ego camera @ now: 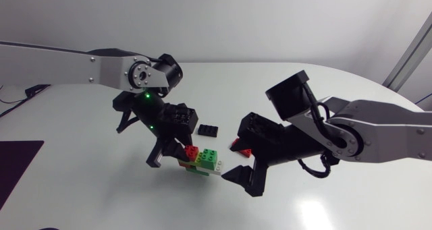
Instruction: Separate the duplo bricks
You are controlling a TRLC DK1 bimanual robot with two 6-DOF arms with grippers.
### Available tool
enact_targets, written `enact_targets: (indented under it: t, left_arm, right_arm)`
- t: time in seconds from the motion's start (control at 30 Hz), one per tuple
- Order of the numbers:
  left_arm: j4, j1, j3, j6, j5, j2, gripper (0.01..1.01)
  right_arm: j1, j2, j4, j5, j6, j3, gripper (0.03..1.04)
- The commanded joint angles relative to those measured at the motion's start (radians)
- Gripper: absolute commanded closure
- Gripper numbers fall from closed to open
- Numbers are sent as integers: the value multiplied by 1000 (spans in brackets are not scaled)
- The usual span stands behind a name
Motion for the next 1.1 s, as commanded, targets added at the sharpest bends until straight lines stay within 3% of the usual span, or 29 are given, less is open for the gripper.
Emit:
enact_targets:
  t: [0.0,0.43,0.77,1.07]
  left_arm:
    - [-18,-20,28,18,22,-38,869]
    - [-18,-99,38,-25,27,-49,869]
    - [-18,-142,71,-57,27,-33,869]
    - [-15,-140,43,-59,13,-35,869]
  right_arm:
    - [14,18,-7,-5,21,-13,103]
    - [25,19,37,-5,54,-44,136]
    - [25,12,48,-4,70,-51,346]
    - [28,-44,22,-2,83,-39,352]
